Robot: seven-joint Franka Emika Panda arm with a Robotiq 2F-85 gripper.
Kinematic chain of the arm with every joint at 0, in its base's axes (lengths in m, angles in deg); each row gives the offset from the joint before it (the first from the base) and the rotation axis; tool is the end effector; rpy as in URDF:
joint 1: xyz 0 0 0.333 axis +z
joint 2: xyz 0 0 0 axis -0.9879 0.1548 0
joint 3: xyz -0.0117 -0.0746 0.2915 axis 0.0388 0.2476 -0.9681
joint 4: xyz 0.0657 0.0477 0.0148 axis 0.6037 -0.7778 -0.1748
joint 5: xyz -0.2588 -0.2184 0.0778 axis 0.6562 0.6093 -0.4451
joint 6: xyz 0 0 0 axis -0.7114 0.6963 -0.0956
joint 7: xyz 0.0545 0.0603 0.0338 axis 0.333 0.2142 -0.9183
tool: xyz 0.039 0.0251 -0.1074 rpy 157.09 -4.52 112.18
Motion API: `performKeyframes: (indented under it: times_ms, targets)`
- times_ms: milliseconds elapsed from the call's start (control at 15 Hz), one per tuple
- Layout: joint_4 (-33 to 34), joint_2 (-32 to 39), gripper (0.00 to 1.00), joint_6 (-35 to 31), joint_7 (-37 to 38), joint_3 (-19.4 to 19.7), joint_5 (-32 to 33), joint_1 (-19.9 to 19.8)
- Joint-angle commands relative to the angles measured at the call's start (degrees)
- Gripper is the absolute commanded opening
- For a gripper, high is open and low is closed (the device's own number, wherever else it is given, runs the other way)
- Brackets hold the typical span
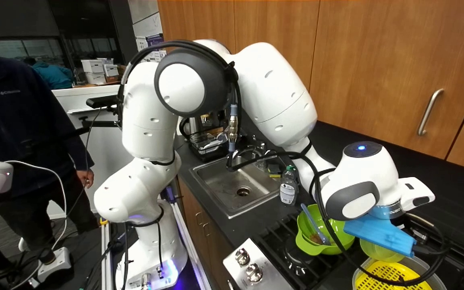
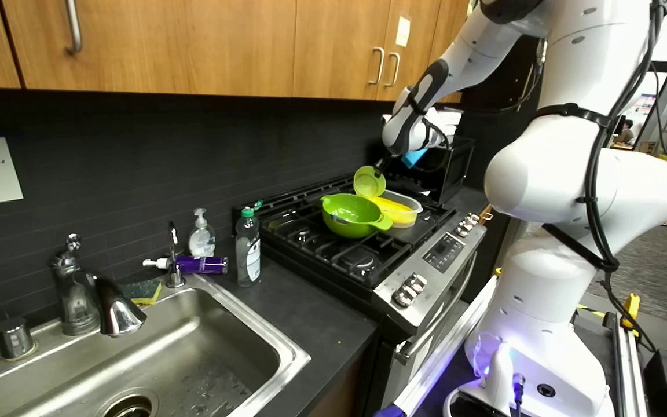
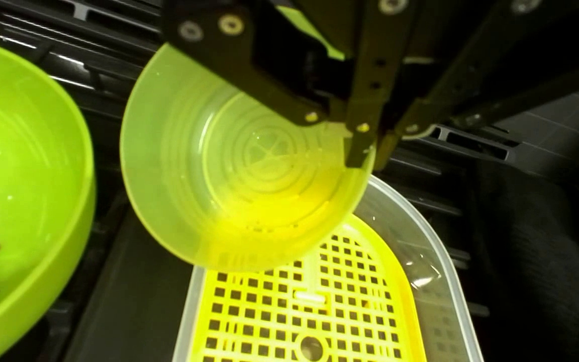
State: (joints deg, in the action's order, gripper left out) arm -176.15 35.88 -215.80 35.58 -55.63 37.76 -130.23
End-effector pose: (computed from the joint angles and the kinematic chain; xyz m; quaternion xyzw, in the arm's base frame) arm 0.4718 -0.3374 0.3008 0.9608 0.0771 0.2057 0.1694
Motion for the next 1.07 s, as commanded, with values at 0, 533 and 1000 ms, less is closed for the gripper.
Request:
performKeyframes:
  times_ms: [0, 533, 1000]
  targets:
    - [3.47, 1.61, 0.01, 5.07, -6.24, -6.85, -4.25, -7.10]
    - [9.65, 3.39, 0.01, 18.06, -13.50, -4.56, -21.26, -7.09]
    - [9.78, 3.34, 0.04, 18.99, -13.94, 2.19, -25.58, -1.34]
